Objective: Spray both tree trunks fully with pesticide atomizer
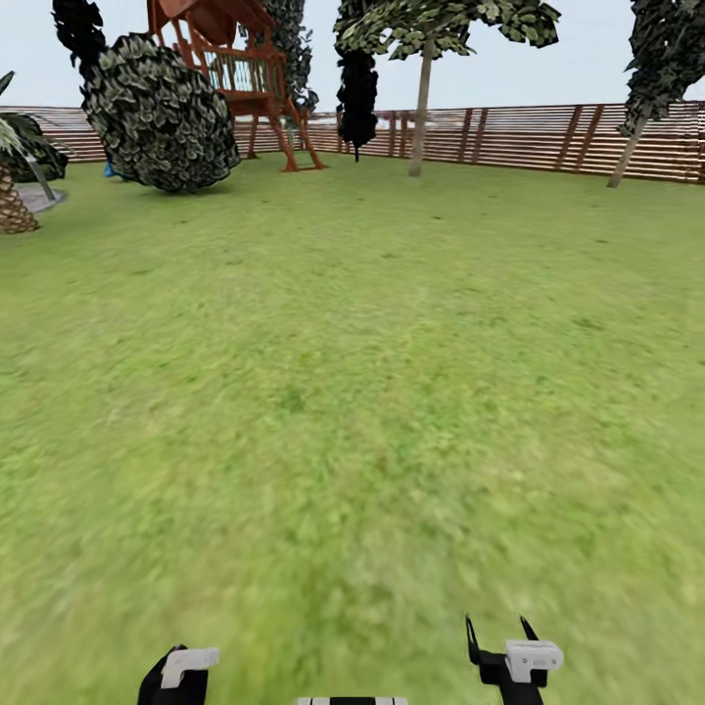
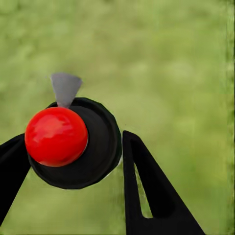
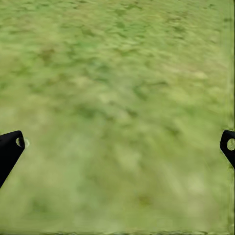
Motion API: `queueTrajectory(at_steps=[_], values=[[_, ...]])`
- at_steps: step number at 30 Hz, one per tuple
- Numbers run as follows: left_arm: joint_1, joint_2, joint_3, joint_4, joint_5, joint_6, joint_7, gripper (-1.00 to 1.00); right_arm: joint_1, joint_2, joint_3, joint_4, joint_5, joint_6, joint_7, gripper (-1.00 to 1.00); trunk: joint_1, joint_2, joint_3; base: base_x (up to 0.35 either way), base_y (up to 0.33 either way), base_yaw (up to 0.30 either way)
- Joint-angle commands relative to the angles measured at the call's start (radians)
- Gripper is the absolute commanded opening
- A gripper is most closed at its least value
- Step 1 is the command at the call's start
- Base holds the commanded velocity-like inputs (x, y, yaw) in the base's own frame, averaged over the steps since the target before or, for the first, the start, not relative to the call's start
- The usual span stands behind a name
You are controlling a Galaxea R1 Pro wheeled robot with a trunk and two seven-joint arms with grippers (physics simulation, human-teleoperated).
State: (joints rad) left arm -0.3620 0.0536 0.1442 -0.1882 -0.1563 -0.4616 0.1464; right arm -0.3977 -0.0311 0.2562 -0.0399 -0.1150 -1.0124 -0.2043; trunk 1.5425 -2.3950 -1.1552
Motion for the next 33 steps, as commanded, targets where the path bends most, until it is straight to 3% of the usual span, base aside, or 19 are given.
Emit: queueTrajectory(at_steps=[1,9,17,26,33], values=[[0.0,0.001,0.0,0.0,0.0,0.0,0.0,-1.0,0.0,0.0,0.0,0.0,0.0,0.0,0.0,1.0,0.0,0.0,0.0,0.0,-0.276,-0.3],[0.0,0.003,0.0,0.0,0.0,0.0,0.0,-1.0,0.0,0.0,0.0,0.0,0.0,0.0,0.0,1.0,0.0,0.0,-0.003,0.029,-0.277,-0.3],[0.0,0.003,0.0,0.001,0.003,0.0,0.0,-1.0,0.0,0.0,0.0,0.0,0.0,0.0,0.0,1.0,0.0,0.0,-0.006,0.244,-0.218,-0.3],[0.0,0.003,0.0,0.0,0.003,0.001,0.001,-1.0,0.0,0.001,0.001,0.0,0.0,0.0,0.0,1.0,0.0,0.0,-0.011,0.053,-0.018,-0.272],[0.0,0.003,0.0,0.0,0.003,0.001,0.001,-1.0,0.0,0.003,0.003,0.01,0.004,0.0,0.005,1.0,0.0,0.0,-0.011,0.287,0.067,-0.026]])
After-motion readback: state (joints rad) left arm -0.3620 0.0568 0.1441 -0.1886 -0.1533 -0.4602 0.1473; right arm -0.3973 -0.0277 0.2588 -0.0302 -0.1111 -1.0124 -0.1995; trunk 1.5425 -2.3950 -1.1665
